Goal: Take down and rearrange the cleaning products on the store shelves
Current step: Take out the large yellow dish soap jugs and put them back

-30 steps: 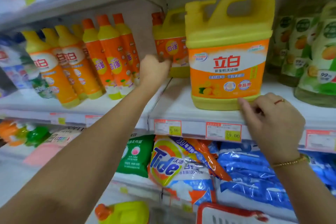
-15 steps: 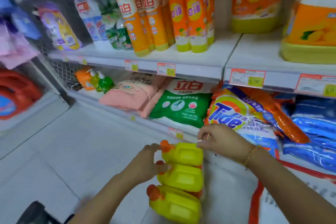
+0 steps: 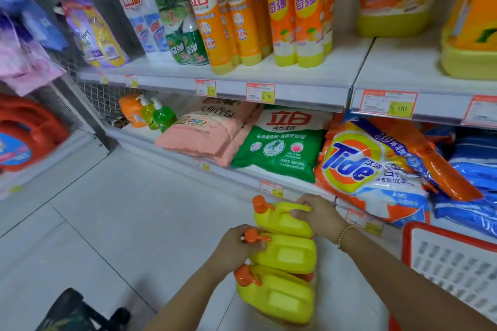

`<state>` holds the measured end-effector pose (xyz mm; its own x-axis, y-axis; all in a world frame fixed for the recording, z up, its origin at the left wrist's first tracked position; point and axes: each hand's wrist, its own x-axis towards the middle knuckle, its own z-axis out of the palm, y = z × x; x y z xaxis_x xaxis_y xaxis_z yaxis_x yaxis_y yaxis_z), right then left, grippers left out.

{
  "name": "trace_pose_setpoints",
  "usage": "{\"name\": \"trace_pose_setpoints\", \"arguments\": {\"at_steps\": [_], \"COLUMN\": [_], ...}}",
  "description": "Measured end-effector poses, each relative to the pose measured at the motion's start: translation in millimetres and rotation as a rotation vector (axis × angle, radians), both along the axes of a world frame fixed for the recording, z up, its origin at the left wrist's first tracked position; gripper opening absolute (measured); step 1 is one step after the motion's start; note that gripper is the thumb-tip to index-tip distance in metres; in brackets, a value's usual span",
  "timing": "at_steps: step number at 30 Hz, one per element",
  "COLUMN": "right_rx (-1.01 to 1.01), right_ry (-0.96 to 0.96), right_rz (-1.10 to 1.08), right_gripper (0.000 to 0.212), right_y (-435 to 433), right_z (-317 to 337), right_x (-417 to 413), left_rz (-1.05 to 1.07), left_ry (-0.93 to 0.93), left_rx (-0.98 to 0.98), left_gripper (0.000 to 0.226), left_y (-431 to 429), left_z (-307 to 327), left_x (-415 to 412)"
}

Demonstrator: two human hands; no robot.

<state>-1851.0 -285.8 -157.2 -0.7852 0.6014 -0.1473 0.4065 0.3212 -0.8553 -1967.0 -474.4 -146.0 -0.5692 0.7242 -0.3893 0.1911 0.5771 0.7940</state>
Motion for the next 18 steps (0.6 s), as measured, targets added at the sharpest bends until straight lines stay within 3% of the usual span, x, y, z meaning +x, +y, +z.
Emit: {"name": "trace_pose_setpoints", "arguments": {"at_steps": [2, 6, 9, 14, 18], "right_rx": [0.041, 0.11, 0.106, 0.004, 0.007], "right_ry": [0.0, -0.016, 0.091, 0.439, 0.653], "right_rz": [-0.01, -0.005, -0.009, -0.016, 0.027], "right_gripper": [0.014, 0.029, 0.027, 0.011, 0.023], "right_y": [-3.3, 2.9, 8.2, 4.2, -3.6], "right_z": [10.1, 58.2, 117.4, 219.9, 271.4], "right_x": [0.2, 7.5, 26.1, 75.8, 114.6], "left_rz": [-0.005, 0.063, 0.07, 0.022, -0.051], "left_ry": [-0.006, -0.031, 0.042, 0.214, 0.294], "left_rx": [-0.001, 0.031, 0.154, 0.546, 0.69], "left_gripper": [0.043, 0.106, 0.131, 0.092, 0.081], "left_y": [-1.5, -5.0, -0.3, 25.3, 49.3], "left_z": [8.7, 27.1, 42.5, 102.7, 177.5], "left_x": [-4.2, -2.7, 8.0, 29.5, 38.0]}}
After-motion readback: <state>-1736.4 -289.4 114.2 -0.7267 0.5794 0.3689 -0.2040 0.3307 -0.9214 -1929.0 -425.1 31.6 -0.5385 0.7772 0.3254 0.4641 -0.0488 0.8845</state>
